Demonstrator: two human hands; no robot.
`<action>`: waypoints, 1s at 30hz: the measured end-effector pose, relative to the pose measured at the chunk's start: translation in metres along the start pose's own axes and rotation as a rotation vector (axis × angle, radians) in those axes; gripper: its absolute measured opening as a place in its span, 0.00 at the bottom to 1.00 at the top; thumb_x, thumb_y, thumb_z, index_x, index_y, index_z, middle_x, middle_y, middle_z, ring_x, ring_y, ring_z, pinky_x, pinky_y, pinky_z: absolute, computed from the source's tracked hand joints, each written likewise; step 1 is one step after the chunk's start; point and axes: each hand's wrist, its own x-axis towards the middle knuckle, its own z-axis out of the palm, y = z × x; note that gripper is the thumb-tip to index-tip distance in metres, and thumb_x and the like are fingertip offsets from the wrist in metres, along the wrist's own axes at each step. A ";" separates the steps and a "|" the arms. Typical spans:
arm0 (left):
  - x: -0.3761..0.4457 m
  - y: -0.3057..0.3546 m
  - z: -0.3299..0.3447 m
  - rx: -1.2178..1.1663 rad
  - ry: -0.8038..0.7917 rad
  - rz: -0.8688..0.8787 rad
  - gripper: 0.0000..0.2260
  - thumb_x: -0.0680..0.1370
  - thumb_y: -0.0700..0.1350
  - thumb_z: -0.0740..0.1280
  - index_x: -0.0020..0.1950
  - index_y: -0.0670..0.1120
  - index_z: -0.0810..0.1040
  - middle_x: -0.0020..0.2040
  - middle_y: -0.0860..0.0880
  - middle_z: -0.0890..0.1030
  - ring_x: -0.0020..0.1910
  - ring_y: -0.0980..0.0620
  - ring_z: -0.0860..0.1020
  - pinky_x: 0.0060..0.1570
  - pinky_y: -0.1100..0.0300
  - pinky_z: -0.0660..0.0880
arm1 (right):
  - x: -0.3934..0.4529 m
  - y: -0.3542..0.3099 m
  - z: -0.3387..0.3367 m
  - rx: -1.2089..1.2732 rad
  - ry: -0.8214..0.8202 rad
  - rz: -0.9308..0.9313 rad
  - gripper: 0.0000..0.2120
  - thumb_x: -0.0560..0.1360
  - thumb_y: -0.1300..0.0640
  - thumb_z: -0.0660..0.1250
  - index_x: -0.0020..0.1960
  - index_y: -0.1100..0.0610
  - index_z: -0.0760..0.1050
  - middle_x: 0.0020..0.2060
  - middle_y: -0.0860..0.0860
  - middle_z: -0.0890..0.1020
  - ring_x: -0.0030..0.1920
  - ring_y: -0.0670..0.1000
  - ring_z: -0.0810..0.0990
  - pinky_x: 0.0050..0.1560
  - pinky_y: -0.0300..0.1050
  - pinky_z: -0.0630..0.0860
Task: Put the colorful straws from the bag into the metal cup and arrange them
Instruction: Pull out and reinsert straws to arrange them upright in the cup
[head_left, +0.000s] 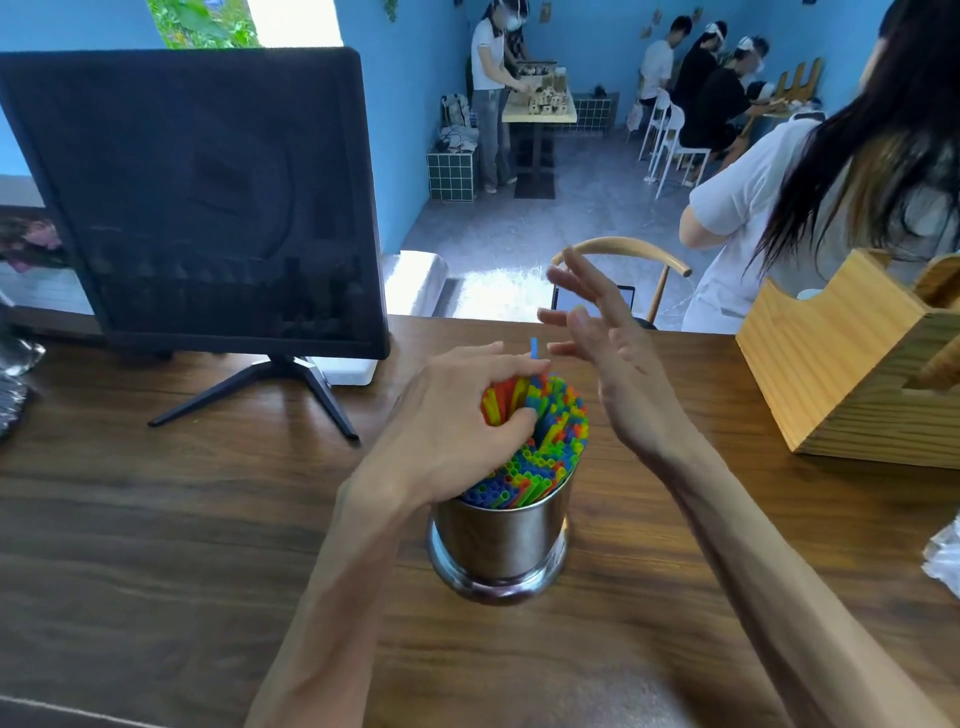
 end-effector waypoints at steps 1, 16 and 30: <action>-0.001 -0.001 -0.001 0.001 0.009 0.015 0.20 0.76 0.55 0.71 0.69 0.64 0.77 0.68 0.59 0.78 0.72 0.58 0.70 0.69 0.53 0.70 | -0.001 -0.001 0.000 -0.085 -0.036 -0.022 0.20 0.85 0.48 0.57 0.76 0.46 0.68 0.71 0.43 0.75 0.67 0.46 0.77 0.64 0.45 0.77; -0.033 -0.041 -0.024 -0.257 0.171 0.043 0.15 0.75 0.51 0.72 0.62 0.54 0.83 0.57 0.59 0.82 0.59 0.55 0.80 0.57 0.55 0.78 | -0.030 -0.004 0.002 -0.313 -0.189 0.003 0.21 0.83 0.41 0.56 0.72 0.45 0.76 0.71 0.37 0.76 0.74 0.40 0.69 0.73 0.48 0.67; -0.029 -0.062 -0.018 -0.688 0.205 -0.068 0.15 0.80 0.38 0.70 0.64 0.53 0.80 0.57 0.57 0.85 0.51 0.55 0.85 0.47 0.63 0.82 | -0.046 -0.025 0.022 -0.617 -0.196 -0.084 0.21 0.80 0.41 0.63 0.70 0.44 0.78 0.69 0.35 0.76 0.75 0.36 0.65 0.77 0.41 0.61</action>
